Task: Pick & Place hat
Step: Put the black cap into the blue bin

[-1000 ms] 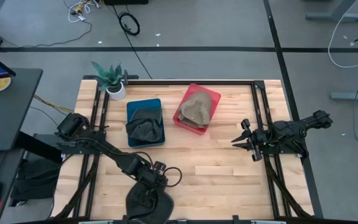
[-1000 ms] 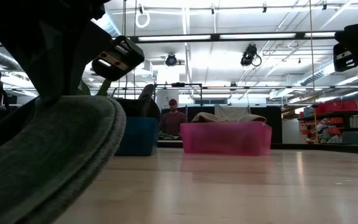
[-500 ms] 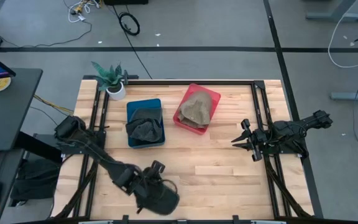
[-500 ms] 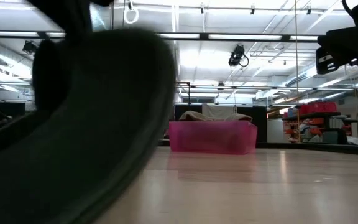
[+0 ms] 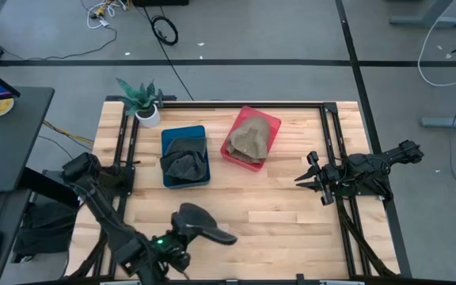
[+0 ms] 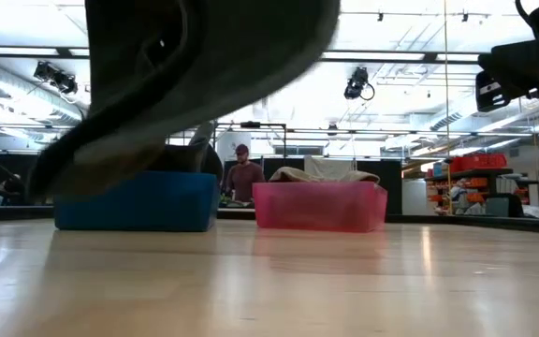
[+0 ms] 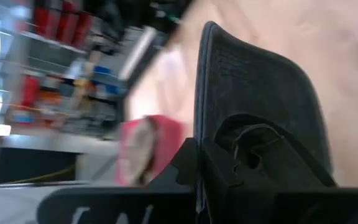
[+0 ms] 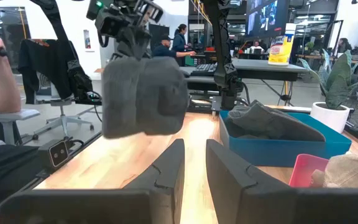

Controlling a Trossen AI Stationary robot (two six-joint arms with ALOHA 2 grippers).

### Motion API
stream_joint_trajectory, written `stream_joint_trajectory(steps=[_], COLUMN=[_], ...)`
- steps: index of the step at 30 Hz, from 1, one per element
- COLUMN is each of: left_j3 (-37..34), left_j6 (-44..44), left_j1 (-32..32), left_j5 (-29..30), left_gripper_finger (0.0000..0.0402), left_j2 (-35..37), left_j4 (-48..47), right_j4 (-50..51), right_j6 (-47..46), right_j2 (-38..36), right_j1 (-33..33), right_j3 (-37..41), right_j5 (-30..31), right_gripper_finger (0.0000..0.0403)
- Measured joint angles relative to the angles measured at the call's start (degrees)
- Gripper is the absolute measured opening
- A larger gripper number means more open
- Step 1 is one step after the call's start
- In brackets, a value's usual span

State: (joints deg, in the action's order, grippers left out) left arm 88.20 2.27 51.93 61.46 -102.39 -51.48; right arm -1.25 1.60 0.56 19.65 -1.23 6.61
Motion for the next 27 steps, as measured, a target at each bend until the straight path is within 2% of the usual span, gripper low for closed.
stream_joint_trajectory(steps=[7, 12, 19, 27], left_j3=[-0.20, -0.32, -0.40, -5.61], left_j6=[2.45, 11.09, 39.15, 40.82], left_j1=[2.90, 3.89, 3.47, 0.78], left_j5=[18.29, 26.41, 28.56, 28.58], left_gripper_finger=[0.0006, 0.0006, 0.0006, 0.0006], left_j2=[0.00, 0.00, 0.00, 2.73], left_j4=[-4.36, -13.31, -37.97, -38.43], right_j4=[0.00, 0.00, 0.00, 0.02], right_j6=[0.00, 0.00, 0.00, -0.02], right_j2=[0.00, 0.00, 0.00, 0.00], right_j1=[0.00, 0.01, 0.00, 0.01], right_j3=[0.00, 0.00, 0.00, 0.00], right_j5=[0.02, 0.02, 0.02, 0.02], right_gripper_finger=[0.0071, 0.0071, 0.0071, 0.0071])
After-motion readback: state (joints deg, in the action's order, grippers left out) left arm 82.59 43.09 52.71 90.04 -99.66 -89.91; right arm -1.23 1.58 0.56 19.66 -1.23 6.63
